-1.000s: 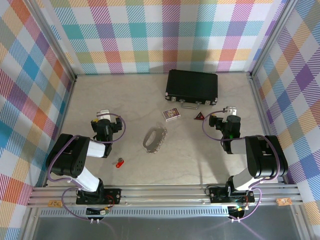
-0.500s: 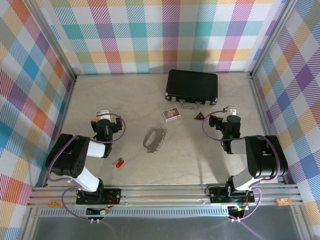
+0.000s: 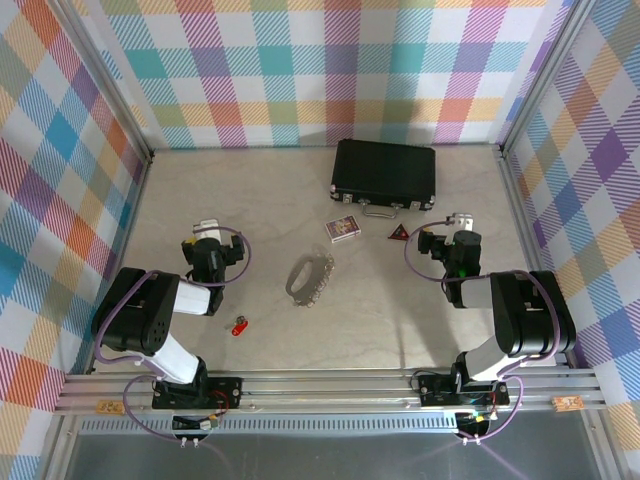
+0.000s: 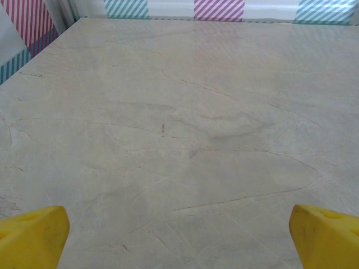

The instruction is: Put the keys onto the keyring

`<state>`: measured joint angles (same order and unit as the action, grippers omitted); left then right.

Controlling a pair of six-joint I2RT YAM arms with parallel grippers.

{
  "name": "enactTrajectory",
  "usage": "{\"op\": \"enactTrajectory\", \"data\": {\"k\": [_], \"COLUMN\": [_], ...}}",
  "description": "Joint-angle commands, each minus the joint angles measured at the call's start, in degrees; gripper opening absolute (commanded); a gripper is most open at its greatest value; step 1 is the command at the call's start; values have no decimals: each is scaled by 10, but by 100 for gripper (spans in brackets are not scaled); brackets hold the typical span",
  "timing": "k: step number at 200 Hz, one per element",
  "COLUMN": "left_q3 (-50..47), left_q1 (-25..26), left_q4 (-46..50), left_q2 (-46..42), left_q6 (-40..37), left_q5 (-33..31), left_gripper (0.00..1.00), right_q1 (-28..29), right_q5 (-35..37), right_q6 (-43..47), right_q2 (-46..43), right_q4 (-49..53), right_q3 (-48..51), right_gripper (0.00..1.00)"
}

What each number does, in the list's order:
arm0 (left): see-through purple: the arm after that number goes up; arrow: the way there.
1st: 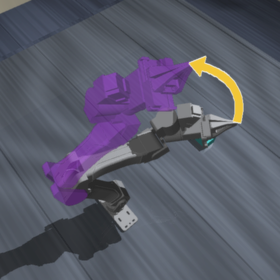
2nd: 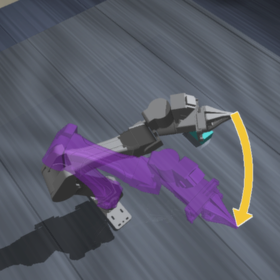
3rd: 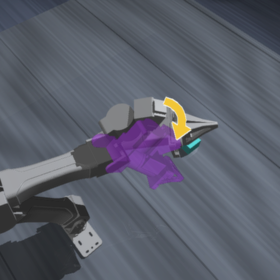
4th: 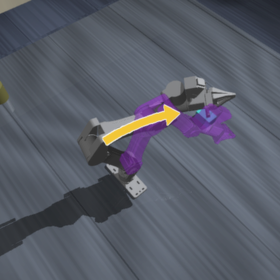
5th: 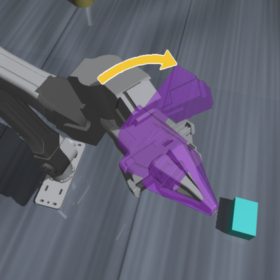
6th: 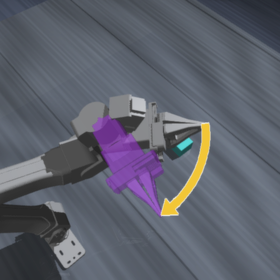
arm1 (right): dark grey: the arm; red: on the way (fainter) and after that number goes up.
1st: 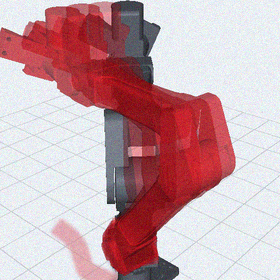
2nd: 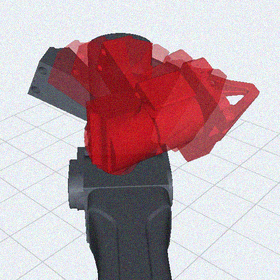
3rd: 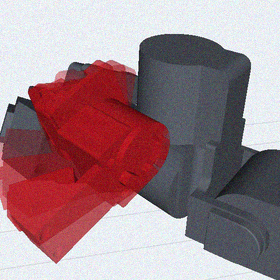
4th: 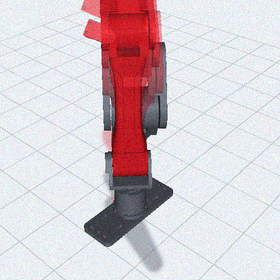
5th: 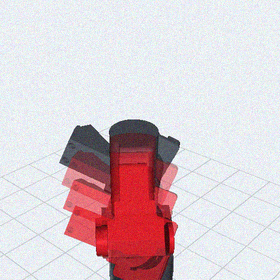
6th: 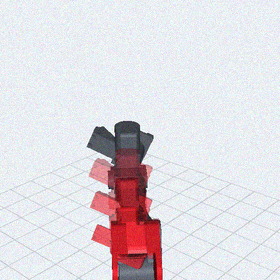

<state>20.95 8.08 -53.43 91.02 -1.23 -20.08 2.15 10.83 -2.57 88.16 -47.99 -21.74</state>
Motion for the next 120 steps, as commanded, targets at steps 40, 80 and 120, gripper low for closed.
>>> {"op": "enactTrajectory", "data": {"k": [40, 80, 120], "left_q3": [10, 10, 9], "left_q1": [-9, -9, -9], "left_q4": [3, 2, 0], "left_q2": [-1, -2, -6], "left_q6": [6, 7, 8], "left_q5": [9, 9, -1], "left_gripper": [100, 100, 100], "right_q1": [-3, -3, -4], "right_q5": [-2, -2, 14], "right_q6": [-9, -9, -14], "right_q2": [-1, -2, -9], "right_q4": [-21, -23, -18], "right_q3": [-6, -4, -4], "right_gripper": [99, 99, 99]}}
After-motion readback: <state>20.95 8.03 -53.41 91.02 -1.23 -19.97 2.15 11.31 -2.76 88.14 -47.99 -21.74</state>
